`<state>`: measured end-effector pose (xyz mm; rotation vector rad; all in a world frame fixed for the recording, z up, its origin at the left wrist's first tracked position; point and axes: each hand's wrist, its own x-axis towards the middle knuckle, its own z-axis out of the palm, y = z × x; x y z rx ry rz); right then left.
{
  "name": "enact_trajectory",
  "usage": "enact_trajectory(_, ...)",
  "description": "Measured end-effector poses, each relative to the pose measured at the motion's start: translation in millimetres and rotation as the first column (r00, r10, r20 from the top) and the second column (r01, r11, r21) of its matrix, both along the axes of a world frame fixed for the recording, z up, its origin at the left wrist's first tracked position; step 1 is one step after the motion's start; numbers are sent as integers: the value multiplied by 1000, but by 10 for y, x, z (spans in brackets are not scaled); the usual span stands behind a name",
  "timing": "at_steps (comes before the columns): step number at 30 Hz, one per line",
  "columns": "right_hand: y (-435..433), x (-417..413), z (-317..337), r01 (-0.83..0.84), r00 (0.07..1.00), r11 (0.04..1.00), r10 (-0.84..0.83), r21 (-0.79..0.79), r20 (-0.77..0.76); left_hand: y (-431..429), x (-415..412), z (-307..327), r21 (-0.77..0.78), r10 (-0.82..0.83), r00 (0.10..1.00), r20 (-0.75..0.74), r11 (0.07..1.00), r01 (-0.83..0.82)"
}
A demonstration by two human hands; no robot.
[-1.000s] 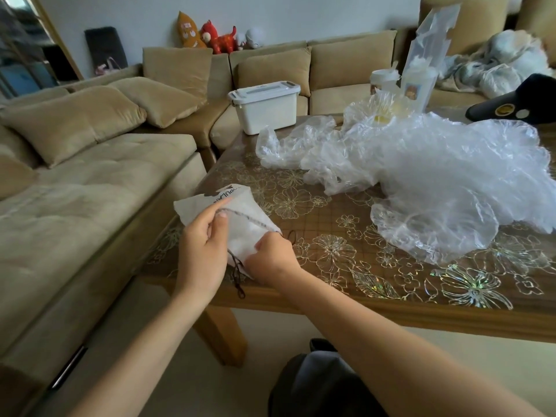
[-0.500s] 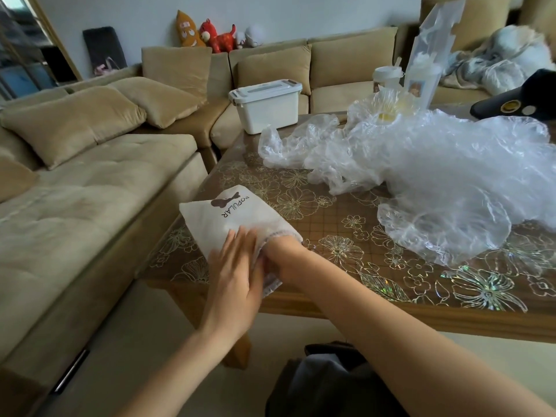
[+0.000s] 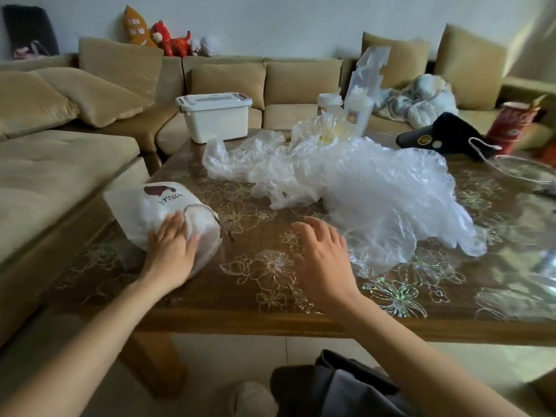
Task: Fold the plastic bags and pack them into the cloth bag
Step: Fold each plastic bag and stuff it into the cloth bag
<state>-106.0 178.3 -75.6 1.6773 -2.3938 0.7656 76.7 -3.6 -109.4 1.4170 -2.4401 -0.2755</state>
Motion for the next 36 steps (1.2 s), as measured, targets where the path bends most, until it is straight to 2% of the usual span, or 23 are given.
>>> enact_trajectory(2, 107, -183, -134, 124, 983, 992, -122, 2, -138, -205, 60, -51, -10, 76, 989, -127, 997, -78)
enact_trajectory(5, 232, -363, -223, 198, 974, 971, -180, 132, -136, -238, 147, -94, -54, 145, 973, -178, 986, -157)
enact_trajectory(6, 268, -409, -220, 199, 974, 970, -180, 141, -135, -156, 149, -102, -130, 120, 975, -186, 981, -145)
enact_trajectory(8, 307, -470, -171, 184, 977, 981, -176, 64, -122, 139, 96, -55, -321, -33, 959, -281, 945, -61)
enact_trajectory(10, 315, -454, -63, 168, 986, 983, -168, -74, 10, 481, -23, 105, -419, -227, 905, -361, 906, 61)
enact_trajectory(12, 329, -323, 120, 126, 958, 976, -73, -178, 276, 764, -144, 287, -432, -404, 828, -389, 874, 224)
enact_trajectory(13, 348, -226, 249, 89, 880, 970, 29, -225, 474, 891, -183, 390, -396, -452, 783, -427, 872, 287)
enact_trajectory(14, 375, -137, 387, 52, 720, 958, 160, -283, 675, 991, -229, 493, -309, -457, 731, -507, 888, 341)
enact_trajectory(15, 396, -71, 521, 33, 508, 934, 291, -356, 811, 1074, -274, 598, -179, -402, 671, -623, 909, 377)
enact_trajectory(17, 396, -29, 682, 54, 81, 893, 442, -446, 894, 1139, -348, 766, 108, -171, 556, -813, 895, 433)
enact_trajectory(18, 380, 15, 703, 65, -72, 890, 456, -452, 887, 1133, -316, 825, 215, -64, 529, -846, 867, 449)
enact_trajectory(20, 336, 3, 695, 85, -209, 907, 420, -412, 883, 1107, -304, 943, 409, 121, 491, -863, 738, 537)
enact_trajectory(22, 295, -13, 642, 108, -268, 938, 347, -330, 899, 1100, -264, 1001, 545, 264, 497, -827, 592, 594)
enact_trajectory(23, 279, -23, 614, 107, -294, 950, 311, -292, 904, 1104, -251, 1000, 575, 312, 491, -813, 560, 597)
enact_trajectory(25, 242, -53, 557, 70, -353, 963, 269, -262, 896, 1117, -231, 943, 595, 383, 462, -800, 607, 527)
enact_trajectory(27, 198, -84, 497, 38, -317, 960, 274, -276, 908, 1090, -238, 834, 558, 362, 492, -792, 757, 339)
enact_trajectory(28, 167, -82, 444, 29, -220, 962, 272, -273, 937, 1067, -242, 777, 502, 316, 550, -773, 835, 226)
enact_trajectory(29, 149, -79, 398, 19, -50, 967, 255, -254, 966, 1052, -251, 727, 432, 271, 600, -753, 891, 139)
enact_trajectory(31, 128, -89, 316, 51, 375, 980, 161, -193, 913, 1025, -269, 655, 315, 209, 663, -719, 948, 44)
enact_trajectory(32, 110, -117, 259, 93, 507, 980, 105, -175, 856, 997, -274, 617, 261, 182, 692, -698, 965, 9)
enact_trajectory(34, 84, -216, 162, 185, 617, 972, 1, -147, 787, 927, -303, 537, 154, 107, 775, -623, 988, -12)
enact_trajectory(36, 53, -317, 69, 248, 642, 963, -79, -108, 763, 873, -321, 449, 113, 41, 850, -525, 993, 22)
